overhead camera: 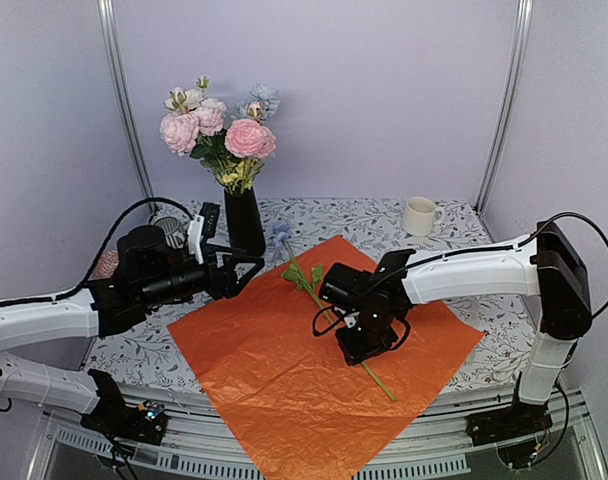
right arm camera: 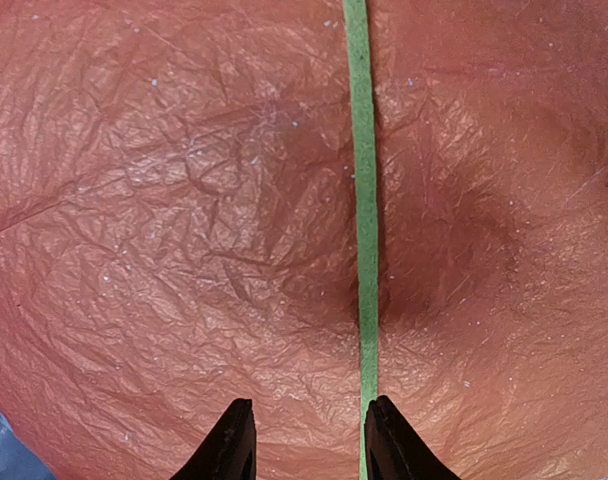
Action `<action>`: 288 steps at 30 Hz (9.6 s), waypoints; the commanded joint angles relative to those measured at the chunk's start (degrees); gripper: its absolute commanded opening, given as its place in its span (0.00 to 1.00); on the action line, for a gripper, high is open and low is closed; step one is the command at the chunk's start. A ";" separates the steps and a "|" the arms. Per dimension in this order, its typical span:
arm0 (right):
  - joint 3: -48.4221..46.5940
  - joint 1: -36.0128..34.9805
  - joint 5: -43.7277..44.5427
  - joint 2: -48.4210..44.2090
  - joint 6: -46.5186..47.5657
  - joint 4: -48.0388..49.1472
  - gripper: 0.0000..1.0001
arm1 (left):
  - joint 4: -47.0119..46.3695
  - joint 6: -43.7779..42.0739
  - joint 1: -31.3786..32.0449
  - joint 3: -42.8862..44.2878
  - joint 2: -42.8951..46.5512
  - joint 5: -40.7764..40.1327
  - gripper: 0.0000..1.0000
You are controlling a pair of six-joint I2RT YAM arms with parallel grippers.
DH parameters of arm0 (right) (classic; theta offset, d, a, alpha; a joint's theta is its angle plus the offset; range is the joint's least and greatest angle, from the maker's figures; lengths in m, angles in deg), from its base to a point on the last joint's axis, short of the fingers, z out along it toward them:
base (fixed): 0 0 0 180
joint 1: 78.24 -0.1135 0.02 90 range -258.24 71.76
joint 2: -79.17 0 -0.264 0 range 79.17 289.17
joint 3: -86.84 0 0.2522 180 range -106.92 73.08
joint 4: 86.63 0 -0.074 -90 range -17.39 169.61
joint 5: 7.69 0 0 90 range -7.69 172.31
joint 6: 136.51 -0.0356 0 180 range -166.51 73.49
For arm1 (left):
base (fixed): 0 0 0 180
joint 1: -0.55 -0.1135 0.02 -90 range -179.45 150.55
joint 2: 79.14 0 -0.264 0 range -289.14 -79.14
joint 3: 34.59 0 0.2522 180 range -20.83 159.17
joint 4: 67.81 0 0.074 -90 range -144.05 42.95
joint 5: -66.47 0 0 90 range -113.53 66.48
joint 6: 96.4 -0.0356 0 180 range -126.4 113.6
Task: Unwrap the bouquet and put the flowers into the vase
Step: Pick up the fake flower from the flattened wrapping paper, then pass from the right arm to the left, then place the fake flower in the vase.
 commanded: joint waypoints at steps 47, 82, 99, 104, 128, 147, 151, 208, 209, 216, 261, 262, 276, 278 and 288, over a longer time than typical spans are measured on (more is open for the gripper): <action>6.51 5.14 10.28 -15.50 -3.00 16.74 0.03 | -5.18 2.87 -2.46 -4.91 0.20 6.15 0.71; 12.77 -11.31 14.51 -23.11 20.44 53.65 0.02 | -10.99 4.94 -1.39 20.26 -8.18 18.24 0.67; 12.43 -12.05 14.27 -21.25 21.74 52.50 0.03 | -6.01 6.86 -6.22 23.88 -7.05 16.79 0.18; 12.26 -12.05 14.87 -20.55 21.72 52.12 0.04 | -4.45 5.87 -6.41 23.83 -6.30 15.79 0.12; 32.79 -1.92 34.04 -44.96 23.36 66.91 0.67 | -9.02 -23.80 -10.58 14.41 13.55 -19.90 0.00; 41.79 12.09 21.50 -40.58 32.58 83.34 0.99 | -21.15 -41.04 -10.59 25.75 -1.50 -17.10 0.00; 43.96 12.17 21.51 -40.19 32.64 85.97 0.99 | -20.68 -42.51 -10.58 29.09 -3.44 -16.26 0.00; 50.35 12.54 19.42 -37.71 32.20 93.26 0.99 | -21.48 -38.63 -10.64 27.31 -17.19 -17.04 0.00; 50.27 12.48 19.33 -37.73 32.20 93.30 0.99 | -21.34 -38.21 -10.60 27.00 -17.25 -17.12 0.00; 50.52 12.51 18.96 -38.23 32.29 93.30 0.99 | -20.17 -36.32 -10.67 25.64 -18.84 -18.27 0.00; 49.81 12.63 17.90 -36.08 32.45 92.94 0.99 | -9.40 -19.89 -17.70 30.81 -32.93 -16.32 0.00; 49.81 12.61 17.90 -36.09 32.46 92.89 0.99 | -9.15 -19.73 -17.78 30.85 -33.01 -16.20 0.00; 49.71 12.60 18.06 -35.98 32.55 92.86 0.99 | -4.37 -17.68 -18.10 31.36 -29.94 -14.45 0.29; 49.69 12.63 18.12 -36.10 32.55 92.86 0.99 | -4.32 -16.88 -18.06 30.30 -28.63 -13.95 0.33; 49.71 12.62 17.64 -36.13 32.46 92.64 0.99 | -2.25 -14.62 -18.06 25.63 -23.35 -11.71 0.39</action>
